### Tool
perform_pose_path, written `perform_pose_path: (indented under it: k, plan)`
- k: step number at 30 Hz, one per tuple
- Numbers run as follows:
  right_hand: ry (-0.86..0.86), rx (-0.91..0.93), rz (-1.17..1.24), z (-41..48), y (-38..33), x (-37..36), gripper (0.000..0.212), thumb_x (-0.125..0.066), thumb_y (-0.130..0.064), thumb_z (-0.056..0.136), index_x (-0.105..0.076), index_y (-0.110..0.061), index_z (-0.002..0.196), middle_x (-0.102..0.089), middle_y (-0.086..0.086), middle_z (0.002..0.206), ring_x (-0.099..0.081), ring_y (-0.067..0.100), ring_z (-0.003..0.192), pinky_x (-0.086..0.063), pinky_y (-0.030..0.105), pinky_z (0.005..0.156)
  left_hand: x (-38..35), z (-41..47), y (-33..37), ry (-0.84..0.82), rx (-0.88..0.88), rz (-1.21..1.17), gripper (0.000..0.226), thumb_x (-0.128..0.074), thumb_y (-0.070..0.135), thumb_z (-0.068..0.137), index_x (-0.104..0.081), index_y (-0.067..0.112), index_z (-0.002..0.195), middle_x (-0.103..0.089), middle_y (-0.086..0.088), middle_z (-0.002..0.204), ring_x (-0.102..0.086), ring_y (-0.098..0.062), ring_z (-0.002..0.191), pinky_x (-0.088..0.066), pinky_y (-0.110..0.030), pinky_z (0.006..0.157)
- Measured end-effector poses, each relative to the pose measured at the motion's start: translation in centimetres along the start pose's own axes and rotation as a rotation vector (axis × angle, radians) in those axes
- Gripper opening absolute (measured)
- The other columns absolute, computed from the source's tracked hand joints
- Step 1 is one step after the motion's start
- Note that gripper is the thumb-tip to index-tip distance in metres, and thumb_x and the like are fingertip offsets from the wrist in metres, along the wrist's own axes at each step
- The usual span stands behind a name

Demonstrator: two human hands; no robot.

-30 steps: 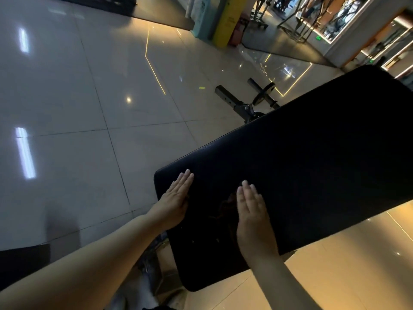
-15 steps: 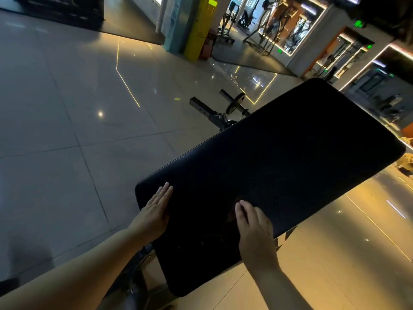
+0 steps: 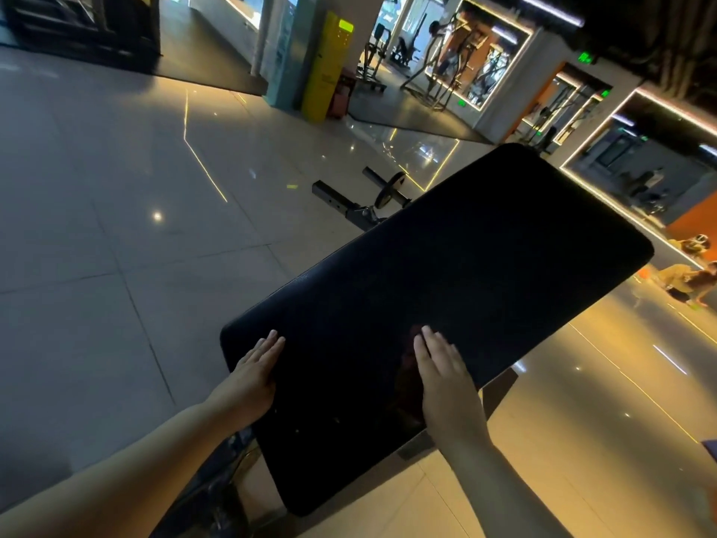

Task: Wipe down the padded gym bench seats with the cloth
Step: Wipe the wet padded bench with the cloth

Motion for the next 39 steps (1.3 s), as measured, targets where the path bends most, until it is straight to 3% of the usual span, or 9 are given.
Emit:
perform_pose_path:
  k: [3,6,12,18,23,28,30,35,39]
  plan:
    - [0.009,-0.053,0.164,1.3,-3.8,-0.9,0.068,-0.040,-0.008,0.099,-0.011,-0.021,0.159,0.002,-0.003,0.166,0.005,0.016,0.153,-0.012,0.041,0.126,0.4,0.0,0.4,-0.029,0.052,0.017,0.069,-0.042,0.009,0.102,-0.009,0.026,0.159,0.008,0.010,0.165,0.003,-0.017,0.153,-0.005,-0.038,0.125]
    - [-0.061,0.213,0.164,-0.1,-7.2,-4.0,0.069,-0.029,0.001,0.094,-0.018,-0.022,0.158,-0.012,-0.001,0.167,-0.008,0.017,0.154,-0.018,0.041,0.125,0.3,-0.2,1.4,-0.045,0.084,0.041,0.068,-0.043,0.009,0.102,-0.010,0.025,0.159,0.009,0.007,0.166,0.002,-0.020,0.154,-0.006,-0.039,0.125]
    - [-0.118,0.437,0.103,-1.9,-3.1,-2.8,0.071,-0.077,-0.004,0.076,-0.056,-0.022,0.141,-0.053,-0.004,0.148,-0.048,0.013,0.138,-0.042,0.035,0.112,-0.5,-1.1,1.6,-0.030,0.097,0.044,0.071,-0.046,0.011,0.100,-0.010,0.027,0.159,0.006,0.011,0.165,-0.002,-0.021,0.154,-0.011,-0.040,0.125]
    - [0.006,0.126,0.075,1.7,-4.3,-2.9,0.066,-0.048,0.002,0.091,-0.035,-0.014,0.154,-0.027,0.007,0.163,-0.021,0.023,0.152,-0.021,0.043,0.122,-1.1,-1.9,2.0,0.045,0.107,0.071,0.065,-0.048,0.019,0.100,-0.019,0.029,0.158,-0.010,0.008,0.165,-0.015,-0.021,0.151,-0.018,-0.037,0.123]
    - [-0.251,0.392,0.172,0.2,-8.5,-3.8,0.066,-0.027,0.001,0.098,-0.017,-0.018,0.160,-0.008,-0.001,0.169,-0.004,0.020,0.155,-0.004,0.040,0.124,-0.7,-2.1,2.7,0.051,0.138,0.089,0.061,-0.051,0.020,0.099,-0.028,0.027,0.155,-0.018,0.004,0.164,-0.023,-0.019,0.149,-0.022,-0.035,0.122]
    - [-0.280,0.699,0.114,-0.8,-3.0,-3.6,0.050,-0.039,-0.018,0.092,-0.064,-0.029,0.134,-0.055,-0.012,0.145,-0.051,0.008,0.135,-0.046,0.033,0.108,-1.5,-2.7,3.8,0.050,0.159,0.098,0.067,-0.049,0.024,0.100,-0.017,0.027,0.159,-0.007,0.005,0.166,-0.012,-0.022,0.151,-0.018,-0.037,0.123]
    - [-0.189,0.604,0.092,0.2,-0.6,-2.5,0.047,-0.051,-0.014,0.088,-0.068,-0.031,0.128,-0.060,-0.014,0.139,-0.056,0.009,0.129,-0.041,0.026,0.112,-1.6,-3.2,3.7,0.029,0.160,0.071,0.068,-0.050,0.024,0.100,-0.016,0.028,0.159,-0.005,0.007,0.166,-0.011,-0.021,0.151,-0.018,-0.037,0.123]
    - [-0.049,0.304,0.073,3.0,-4.7,-2.1,0.074,-0.045,0.010,0.085,-0.034,-0.014,0.154,-0.027,0.006,0.164,-0.018,0.023,0.152,-0.015,0.043,0.123,-1.8,-4.0,3.9,0.013,0.196,0.011,0.068,-0.050,0.018,0.099,-0.019,0.028,0.158,-0.004,0.007,0.166,-0.014,-0.021,0.152,-0.020,-0.038,0.123]
    - [-0.377,0.553,0.098,0.6,-9.6,-2.4,0.071,-0.026,0.006,0.095,-0.010,-0.015,0.161,0.004,0.002,0.169,0.007,0.020,0.155,0.010,0.040,0.124,-2.1,-3.9,4.6,0.022,0.236,0.021,0.070,-0.051,0.018,0.098,-0.016,0.027,0.158,-0.002,0.006,0.166,-0.012,-0.021,0.152,-0.021,-0.037,0.123]
Point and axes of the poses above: each hand's wrist, its own z-axis towards the middle knuckle, its own x-axis out of the back of the hand, y = z × x, the point moved 1 cm from there along z, towards the middle knuckle
